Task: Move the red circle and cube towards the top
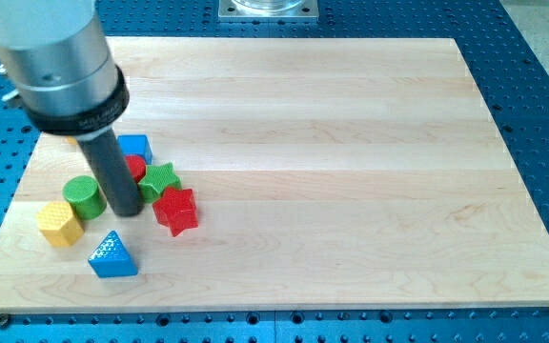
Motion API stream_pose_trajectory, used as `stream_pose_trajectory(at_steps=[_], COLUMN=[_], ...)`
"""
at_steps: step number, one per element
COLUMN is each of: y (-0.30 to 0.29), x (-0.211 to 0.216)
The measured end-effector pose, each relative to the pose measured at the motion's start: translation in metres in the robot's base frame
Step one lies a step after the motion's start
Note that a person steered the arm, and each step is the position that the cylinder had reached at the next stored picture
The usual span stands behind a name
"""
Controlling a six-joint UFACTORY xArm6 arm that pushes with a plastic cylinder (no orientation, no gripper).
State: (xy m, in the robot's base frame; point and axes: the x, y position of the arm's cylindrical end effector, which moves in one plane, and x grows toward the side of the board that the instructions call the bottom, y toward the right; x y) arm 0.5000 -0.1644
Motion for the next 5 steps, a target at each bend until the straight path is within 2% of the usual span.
stream_pose_trajectory(at_steps=[1,3,4,5], y=[0.018,0.003,-0.003,-0.010], x=[-0.051,-0.055,-0.096,-0.115])
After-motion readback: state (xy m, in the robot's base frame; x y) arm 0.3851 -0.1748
